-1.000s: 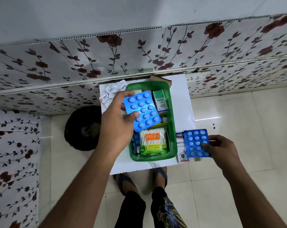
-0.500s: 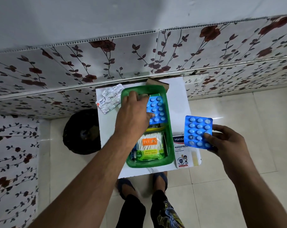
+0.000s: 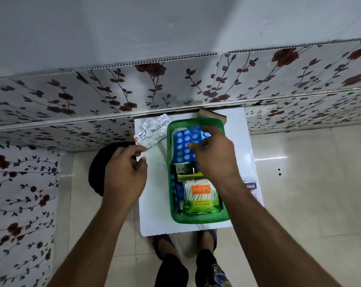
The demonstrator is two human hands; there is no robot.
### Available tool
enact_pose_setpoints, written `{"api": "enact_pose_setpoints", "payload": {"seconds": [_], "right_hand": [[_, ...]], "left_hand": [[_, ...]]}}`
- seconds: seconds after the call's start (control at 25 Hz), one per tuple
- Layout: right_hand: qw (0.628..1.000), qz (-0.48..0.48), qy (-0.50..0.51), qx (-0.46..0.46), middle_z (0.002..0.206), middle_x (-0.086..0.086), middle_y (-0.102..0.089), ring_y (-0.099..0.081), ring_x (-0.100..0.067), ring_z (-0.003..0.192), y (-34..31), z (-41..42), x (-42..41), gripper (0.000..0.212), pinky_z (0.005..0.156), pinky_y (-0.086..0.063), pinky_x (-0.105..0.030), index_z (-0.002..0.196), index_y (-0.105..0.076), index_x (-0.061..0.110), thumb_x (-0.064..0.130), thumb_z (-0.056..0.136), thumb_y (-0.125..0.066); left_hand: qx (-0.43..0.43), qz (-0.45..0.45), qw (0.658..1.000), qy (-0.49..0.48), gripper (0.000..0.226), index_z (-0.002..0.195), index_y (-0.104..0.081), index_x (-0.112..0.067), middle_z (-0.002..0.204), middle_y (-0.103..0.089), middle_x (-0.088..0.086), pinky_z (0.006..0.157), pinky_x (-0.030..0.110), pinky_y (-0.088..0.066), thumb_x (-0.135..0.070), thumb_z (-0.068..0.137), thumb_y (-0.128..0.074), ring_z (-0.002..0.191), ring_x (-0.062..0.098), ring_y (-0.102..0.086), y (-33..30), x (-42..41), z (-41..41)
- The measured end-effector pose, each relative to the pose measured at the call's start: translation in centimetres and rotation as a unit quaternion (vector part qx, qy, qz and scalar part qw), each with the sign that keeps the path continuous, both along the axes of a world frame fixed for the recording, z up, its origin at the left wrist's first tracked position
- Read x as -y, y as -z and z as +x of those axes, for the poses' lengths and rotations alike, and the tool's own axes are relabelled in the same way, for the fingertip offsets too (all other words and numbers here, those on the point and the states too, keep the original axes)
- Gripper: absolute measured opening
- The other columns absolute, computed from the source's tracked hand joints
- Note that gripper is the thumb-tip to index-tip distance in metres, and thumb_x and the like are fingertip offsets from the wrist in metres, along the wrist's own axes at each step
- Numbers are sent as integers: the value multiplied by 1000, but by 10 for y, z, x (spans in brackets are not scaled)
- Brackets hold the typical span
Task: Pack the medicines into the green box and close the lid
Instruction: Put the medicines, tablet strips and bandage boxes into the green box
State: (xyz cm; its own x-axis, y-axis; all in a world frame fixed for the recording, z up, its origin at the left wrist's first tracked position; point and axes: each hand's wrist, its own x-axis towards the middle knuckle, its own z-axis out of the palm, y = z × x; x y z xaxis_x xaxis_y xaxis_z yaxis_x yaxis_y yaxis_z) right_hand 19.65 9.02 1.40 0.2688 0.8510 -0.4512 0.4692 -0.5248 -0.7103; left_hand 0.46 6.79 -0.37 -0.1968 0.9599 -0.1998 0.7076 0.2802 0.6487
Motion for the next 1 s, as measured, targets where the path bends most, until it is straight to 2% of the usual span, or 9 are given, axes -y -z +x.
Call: {"api": "enact_pose_setpoints", "payload": {"seconds": [0.16, 0.28, 0.36, 0.48, 0.56, 0.64, 0.76, 0.92, 1.0], "right_hand": [[971, -5, -133, 197, 116, -10, -66, -64, -31, 103, 12, -12, -7, 35, 75, -45, -30, 121, -55, 12, 23, 88, -62], [945, -12, -187, 269, 123, -11, -56, -65, -33, 97, 6, -16, -3, 37, 73, -48, -35, 120, -56, 11, 34, 91, -58], [939, 12, -180, 292, 117, -7, -60, -66, -31, 93, -7, -7, 0, 36, 68, -44, -34, 118, -60, 15, 41, 93, -53], [961, 94, -35, 259, 104, 2, -72, -65, -22, 83, -17, 32, -17, 29, 68, -42, -28, 115, -67, 22, 34, 93, -54], [972, 83, 22, 217, 110, 0, -75, -69, -23, 94, 0, 64, -42, 28, 78, -45, -28, 115, -71, 19, 29, 91, -59], [982, 25, -18, 186, 121, -3, -72, -66, -23, 108, 24, 84, -68, 33, 89, -43, -26, 120, -69, 16, 30, 90, -64], [980, -42, -127, 146, 123, -6, -69, -64, -23, 110, 53, 87, -95, 40, 89, -42, -27, 122, -67, 14, 34, 88, -69], [970, -34, -210, 119, 112, -3, -73, -65, -22, 101, 71, 86, -106, 33, 83, -45, -28, 117, -70, 16, 32, 89, -65], [961, -25, -241, 134, 113, -4, -73, -65, -24, 102, 73, 86, -104, 29, 84, -45, -29, 115, -72, 15, 27, 92, -60]], "left_hand": [[24, 3, 999, -20, 23, 102, -70, -19, 103, -65, 4, 72, 20, -47, -6, 85, -64, 76, 5, -63, 14, -1, -14], [32, -3, 999, -17, 22, 101, -70, -19, 101, -67, 4, 79, 32, -52, -7, 85, -63, 77, 14, -65, 17, -4, -14], [23, -3, 1000, -12, 21, 102, -71, -19, 101, -67, 3, 78, 30, -50, -9, 85, -62, 76, 14, -64, 16, -10, -12], [-21, 16, 999, 20, 24, 110, -69, -17, 108, -66, 7, 79, 29, -47, -14, 87, -63, 85, 20, -64, 27, -35, -14], [-86, -2, 993, 84, 37, 122, -64, -13, 119, -62, 14, 89, 34, -46, -21, 86, -67, 104, 30, -61, 46, -59, -14], [-145, -31, 977, 154, 52, 130, -58, -14, 126, -58, 16, 96, 43, -45, -30, 83, -71, 114, 36, -55, 62, -77, -10], [-192, -34, 963, 186, 68, 134, -50, -20, 127, -54, 16, 94, 50, -46, -36, 75, -78, 115, 39, -51, 72, -89, -2], [-166, -42, 972, 160, 88, 141, -38, -17, 129, -49, 21, 93, 51, -47, -37, 67, -81, 117, 41, -49, 73, -91, -3], [-143, -46, 979, 134, 81, 133, -47, -16, 122, -49, 18, 89, 48, -49, -36, 61, -81, 111, 38, -51, 71, -88, -10]]}}
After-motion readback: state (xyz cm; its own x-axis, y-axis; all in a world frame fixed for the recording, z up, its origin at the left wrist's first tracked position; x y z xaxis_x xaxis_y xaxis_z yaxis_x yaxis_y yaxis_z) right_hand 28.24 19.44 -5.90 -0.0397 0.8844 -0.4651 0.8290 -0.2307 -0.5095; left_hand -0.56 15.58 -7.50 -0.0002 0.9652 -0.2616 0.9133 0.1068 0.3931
